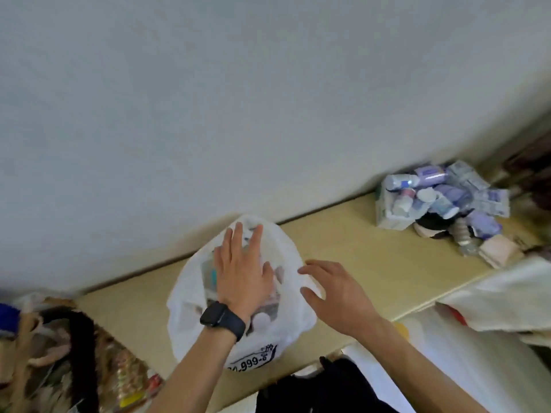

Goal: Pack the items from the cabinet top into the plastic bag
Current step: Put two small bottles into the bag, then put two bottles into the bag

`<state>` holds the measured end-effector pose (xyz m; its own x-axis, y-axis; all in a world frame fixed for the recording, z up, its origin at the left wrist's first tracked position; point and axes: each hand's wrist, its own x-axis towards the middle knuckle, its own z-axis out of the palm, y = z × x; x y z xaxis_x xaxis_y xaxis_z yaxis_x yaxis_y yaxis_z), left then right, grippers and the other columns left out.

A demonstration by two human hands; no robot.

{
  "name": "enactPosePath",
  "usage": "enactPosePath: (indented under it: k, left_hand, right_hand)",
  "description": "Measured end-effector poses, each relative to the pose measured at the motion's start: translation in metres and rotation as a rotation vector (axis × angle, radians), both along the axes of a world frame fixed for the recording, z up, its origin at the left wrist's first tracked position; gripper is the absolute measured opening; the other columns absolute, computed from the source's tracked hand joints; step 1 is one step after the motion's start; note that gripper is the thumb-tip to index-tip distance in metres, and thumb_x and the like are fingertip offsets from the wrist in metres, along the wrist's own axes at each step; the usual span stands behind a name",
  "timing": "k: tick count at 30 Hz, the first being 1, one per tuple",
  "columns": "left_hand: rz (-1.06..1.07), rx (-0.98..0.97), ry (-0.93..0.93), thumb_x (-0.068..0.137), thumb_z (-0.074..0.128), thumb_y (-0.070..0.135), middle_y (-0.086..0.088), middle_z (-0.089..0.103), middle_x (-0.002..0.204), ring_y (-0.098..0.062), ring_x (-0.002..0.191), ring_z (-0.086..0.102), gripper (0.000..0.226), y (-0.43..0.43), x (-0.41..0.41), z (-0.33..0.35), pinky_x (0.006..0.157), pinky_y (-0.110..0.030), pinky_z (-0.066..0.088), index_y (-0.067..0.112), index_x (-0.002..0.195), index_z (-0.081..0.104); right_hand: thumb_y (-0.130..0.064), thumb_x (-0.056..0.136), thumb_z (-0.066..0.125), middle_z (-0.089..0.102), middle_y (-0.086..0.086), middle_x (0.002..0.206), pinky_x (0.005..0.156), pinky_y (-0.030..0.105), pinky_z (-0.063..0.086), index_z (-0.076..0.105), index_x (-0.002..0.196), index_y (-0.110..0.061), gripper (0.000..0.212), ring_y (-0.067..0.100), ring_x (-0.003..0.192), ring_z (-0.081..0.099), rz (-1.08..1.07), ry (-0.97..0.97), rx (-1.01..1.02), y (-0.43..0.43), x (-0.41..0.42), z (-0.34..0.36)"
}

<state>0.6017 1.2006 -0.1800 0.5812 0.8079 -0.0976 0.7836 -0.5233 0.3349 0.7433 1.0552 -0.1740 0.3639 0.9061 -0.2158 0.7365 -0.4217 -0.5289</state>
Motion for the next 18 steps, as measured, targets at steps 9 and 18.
enactPosePath:
  k: [9,18]
  left_hand:
    - [-0.401,-0.038,-0.014,0.092,0.051,0.039,-0.005,0.015,0.163,-0.027,0.15,0.008,0.067,-0.056,0.203,0.005,0.119,-0.046,0.012,0.029,0.152,0.023]
    - [-0.432,-0.265,0.281,0.091,0.053,0.039,-0.006,0.024,0.159,-0.027,0.145,0.022,0.065,-0.087,0.321,-0.051,0.116,-0.042,0.025,0.03,0.149,0.027]
  right_hand:
    - [-0.03,0.091,0.065,0.058,-0.015,0.134,0.099,0.019,0.034,0.064,0.122,-0.033,0.031,0.009,0.128,0.047,-0.532,-0.052,0.23,-0.088,0.141,0.014]
    - [-0.038,0.095,0.055,0.055,-0.005,0.141,0.106,0.032,0.039,0.059,0.132,-0.032,0.037,0.022,0.132,0.045,-0.478,-0.011,-0.121,-0.129,0.27,-0.057]
